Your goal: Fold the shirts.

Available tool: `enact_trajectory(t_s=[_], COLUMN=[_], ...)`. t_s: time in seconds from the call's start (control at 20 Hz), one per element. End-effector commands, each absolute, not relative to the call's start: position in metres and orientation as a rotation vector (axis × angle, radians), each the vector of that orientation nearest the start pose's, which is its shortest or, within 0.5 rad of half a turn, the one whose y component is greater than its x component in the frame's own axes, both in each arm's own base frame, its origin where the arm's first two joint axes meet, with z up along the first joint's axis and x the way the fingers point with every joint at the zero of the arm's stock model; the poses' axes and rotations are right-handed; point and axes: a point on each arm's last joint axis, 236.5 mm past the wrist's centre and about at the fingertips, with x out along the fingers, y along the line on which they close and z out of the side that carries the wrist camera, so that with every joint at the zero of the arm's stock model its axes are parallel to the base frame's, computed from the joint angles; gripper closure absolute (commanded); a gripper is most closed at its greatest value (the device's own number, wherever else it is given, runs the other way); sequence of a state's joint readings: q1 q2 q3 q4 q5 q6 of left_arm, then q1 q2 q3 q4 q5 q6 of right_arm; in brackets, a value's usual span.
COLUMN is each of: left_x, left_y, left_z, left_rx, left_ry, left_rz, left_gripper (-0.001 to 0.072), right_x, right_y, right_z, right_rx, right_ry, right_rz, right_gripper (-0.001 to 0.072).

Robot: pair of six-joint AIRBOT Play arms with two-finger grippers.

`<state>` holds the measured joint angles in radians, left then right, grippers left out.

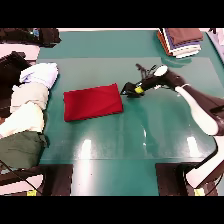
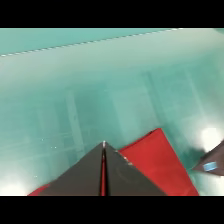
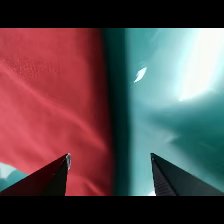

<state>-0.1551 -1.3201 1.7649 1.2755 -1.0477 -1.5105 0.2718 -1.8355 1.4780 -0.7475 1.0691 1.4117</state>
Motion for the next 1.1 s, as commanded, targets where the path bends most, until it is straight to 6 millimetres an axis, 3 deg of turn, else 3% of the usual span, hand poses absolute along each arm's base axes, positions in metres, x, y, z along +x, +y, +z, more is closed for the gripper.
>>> enact_trajectory(t_s=[0.0,0.15,0.2,0.25,0.3,0.4,0.45,0.55,0.75,0.9,1.05], left_x=[0.471,0.467,0.466,0.466,0.465,0.459,0.456,0.450,0.439,0.438,0.439], left_y=[-0.139,-0.147,-0.149,-0.150,-0.151,-0.160,-0.167,-0.186,-0.212,-0.215,-0.213], left_z=[0.264,0.265,0.266,0.266,0.265,0.262,0.260,0.261,0.262,0.262,0.262], left_rx=[-0.119,-0.148,-0.155,-0.160,-0.159,-0.134,-0.103,-0.084,-0.063,-0.060,-0.063], left_ry=[0.619,0.628,0.628,0.630,0.635,0.651,0.652,0.648,0.644,0.644,0.646], left_rz=[-0.385,-0.416,-0.422,-0.427,-0.430,-0.448,-0.469,-0.506,-0.561,-0.564,-0.557], left_gripper=[0.0683,0.0682,0.0683,0.0683,0.0684,0.0684,0.0684,0.0684,0.0683,0.0683,0.0684], right_x=[0.431,0.430,0.431,0.434,0.441,0.460,0.470,0.493,0.510,0.500,0.462], right_y=[0.341,0.382,0.389,0.390,0.386,0.357,0.334,0.269,0.106,-0.018,-0.124], right_z=[-0.075,-0.080,-0.078,-0.073,-0.064,-0.043,-0.033,-0.008,0.043,0.082,0.097], right_rx=[0.598,0.546,0.525,0.510,0.498,0.427,0.384,0.313,0.208,0.247,0.368], right_ry=[1.420,1.396,1.378,1.357,1.328,1.267,1.240,1.203,1.155,1.087,1.009], right_rz=[0.718,0.812,0.838,0.855,0.860,0.825,0.787,0.650,0.329,0.095,-0.126], right_gripper=[0.0143,0.0471,0.0635,0.0697,0.0697,0.0697,0.0697,0.0698,0.0697,0.0697,0.0697])
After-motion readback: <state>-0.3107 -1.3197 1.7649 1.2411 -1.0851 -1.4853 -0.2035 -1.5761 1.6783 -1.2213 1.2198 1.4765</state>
